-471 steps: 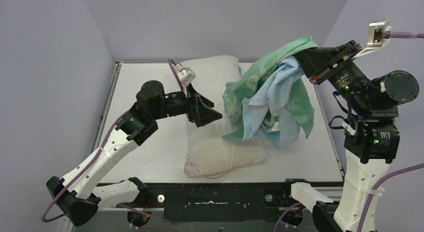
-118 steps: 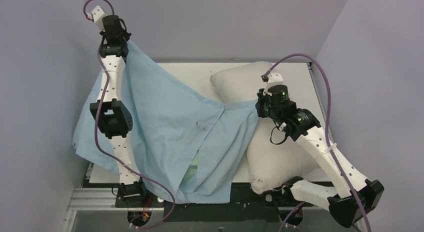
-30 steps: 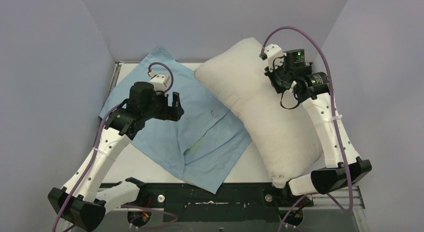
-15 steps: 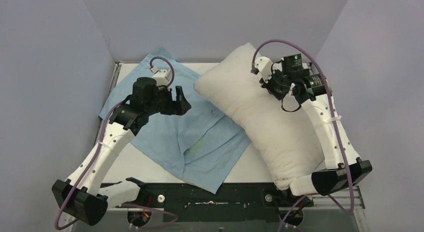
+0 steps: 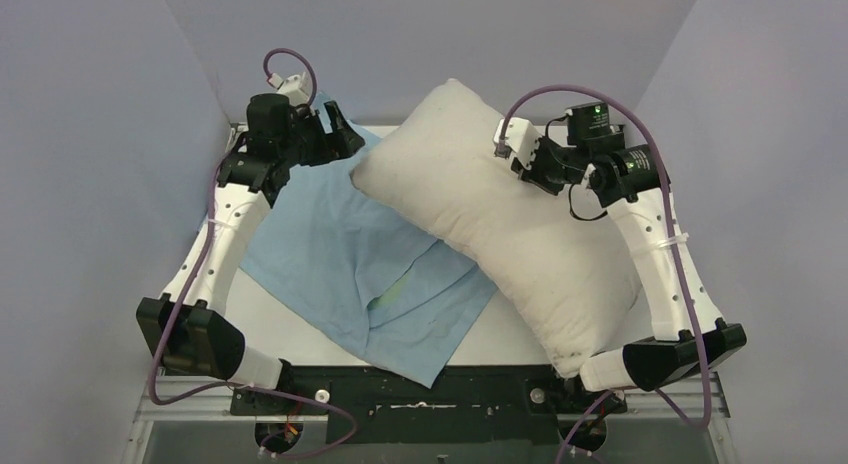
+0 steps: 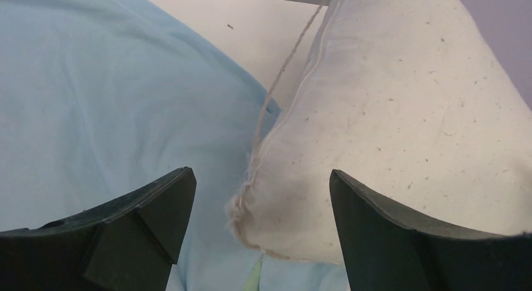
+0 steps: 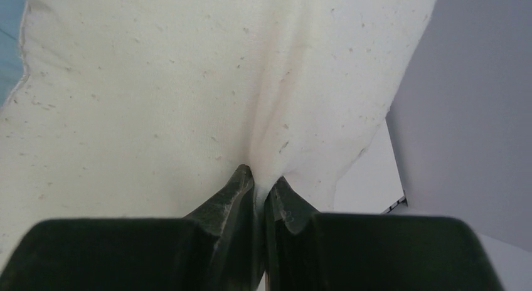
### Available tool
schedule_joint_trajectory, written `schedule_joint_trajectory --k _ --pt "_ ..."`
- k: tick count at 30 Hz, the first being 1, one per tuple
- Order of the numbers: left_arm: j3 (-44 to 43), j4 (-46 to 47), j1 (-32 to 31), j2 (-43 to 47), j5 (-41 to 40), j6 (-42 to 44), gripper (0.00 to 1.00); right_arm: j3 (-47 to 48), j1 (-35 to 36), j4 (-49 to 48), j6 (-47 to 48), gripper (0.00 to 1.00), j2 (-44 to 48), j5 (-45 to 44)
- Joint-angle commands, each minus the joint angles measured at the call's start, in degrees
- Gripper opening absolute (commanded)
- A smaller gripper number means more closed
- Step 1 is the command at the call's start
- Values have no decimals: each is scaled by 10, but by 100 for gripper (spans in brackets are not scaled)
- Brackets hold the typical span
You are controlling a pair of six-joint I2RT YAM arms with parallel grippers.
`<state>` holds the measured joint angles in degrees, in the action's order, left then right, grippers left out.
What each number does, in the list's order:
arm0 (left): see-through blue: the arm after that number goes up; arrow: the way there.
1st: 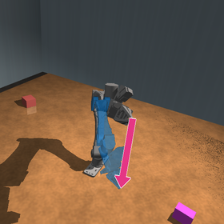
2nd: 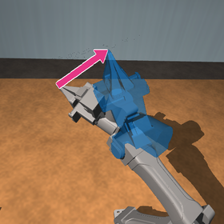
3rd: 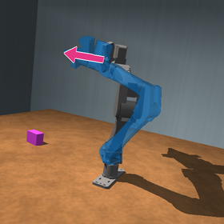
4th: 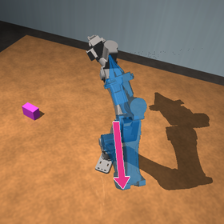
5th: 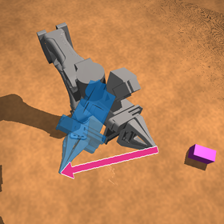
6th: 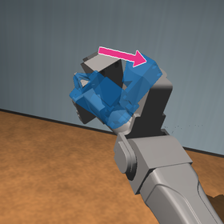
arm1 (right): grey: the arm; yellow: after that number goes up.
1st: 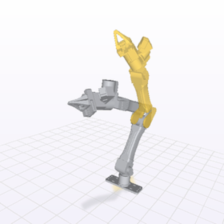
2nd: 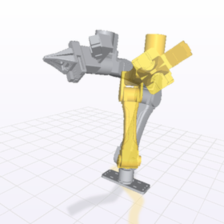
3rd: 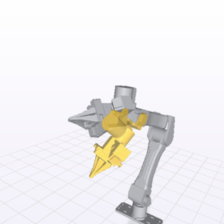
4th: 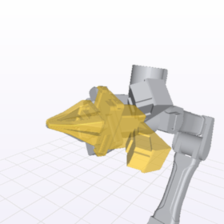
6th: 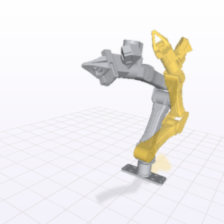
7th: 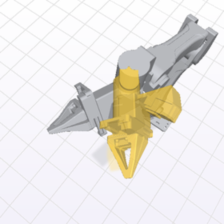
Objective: Put the pillow into the pillowcase
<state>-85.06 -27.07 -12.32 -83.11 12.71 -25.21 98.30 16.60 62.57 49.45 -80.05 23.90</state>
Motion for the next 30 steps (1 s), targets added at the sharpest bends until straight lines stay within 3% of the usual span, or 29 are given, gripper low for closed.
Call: schedule_joint_trajectory --k 1,7,12,19,30 --pt "-35 57 -1 -29 88 -20 78 66 2 -111 49 0 20 40" --pt "36 144 -11 -45 193 -62 68 48 4 -190 26 0 15 59" --pt "75 165 -35 -36 209 -79 61 22 4 -217 -6 0 20 9" --pt "115 207 -99 -44 233 -106 55 -37 4 -167 -126 0 93 -88" --pt "137 200 -155 -86 223 -118 45 -114 2 -74 -149 0 119 -200"
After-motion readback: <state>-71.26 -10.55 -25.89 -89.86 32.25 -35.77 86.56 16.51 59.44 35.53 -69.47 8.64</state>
